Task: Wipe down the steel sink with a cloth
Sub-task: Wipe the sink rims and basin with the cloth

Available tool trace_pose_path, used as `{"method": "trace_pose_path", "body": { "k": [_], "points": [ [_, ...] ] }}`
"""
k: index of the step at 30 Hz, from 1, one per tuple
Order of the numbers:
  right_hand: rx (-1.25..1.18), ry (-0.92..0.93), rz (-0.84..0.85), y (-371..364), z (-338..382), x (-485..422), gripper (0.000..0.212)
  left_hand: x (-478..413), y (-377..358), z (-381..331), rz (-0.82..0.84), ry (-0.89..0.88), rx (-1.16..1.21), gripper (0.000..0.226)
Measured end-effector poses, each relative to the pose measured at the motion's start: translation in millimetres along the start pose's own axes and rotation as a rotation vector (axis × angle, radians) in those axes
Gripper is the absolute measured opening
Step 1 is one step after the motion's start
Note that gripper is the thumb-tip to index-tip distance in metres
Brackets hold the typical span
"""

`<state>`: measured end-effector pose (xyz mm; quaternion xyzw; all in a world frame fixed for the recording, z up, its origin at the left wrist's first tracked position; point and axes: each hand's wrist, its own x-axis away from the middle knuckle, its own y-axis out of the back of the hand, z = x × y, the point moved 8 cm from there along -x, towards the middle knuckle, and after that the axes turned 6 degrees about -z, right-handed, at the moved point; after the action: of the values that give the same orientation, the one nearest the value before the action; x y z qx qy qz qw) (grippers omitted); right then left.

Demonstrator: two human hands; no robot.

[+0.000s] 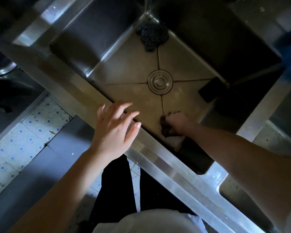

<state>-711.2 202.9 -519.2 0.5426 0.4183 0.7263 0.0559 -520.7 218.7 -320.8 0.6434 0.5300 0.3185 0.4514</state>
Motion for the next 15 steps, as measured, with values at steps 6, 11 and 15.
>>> {"method": "trace_pose_path", "body": {
  "k": [6,11,15],
  "points": [
    [-0.305,-0.421,-0.175,10.1,-50.5,-9.1,0.041,-23.2,17.6,35.1,-0.006,-0.028,-0.053,0.037],
    [-0.165,-0.209,-0.096,-3.1,-16.1,-1.8,0.042,-45.3,28.4,55.4,-0.017,-0.060,-0.081,0.035],
    [0.077,0.129,-0.038,-13.2,38.4,-7.2,0.046,-58.5,33.5,69.4,-0.011,-0.084,-0.094,0.036]
  ]
}}
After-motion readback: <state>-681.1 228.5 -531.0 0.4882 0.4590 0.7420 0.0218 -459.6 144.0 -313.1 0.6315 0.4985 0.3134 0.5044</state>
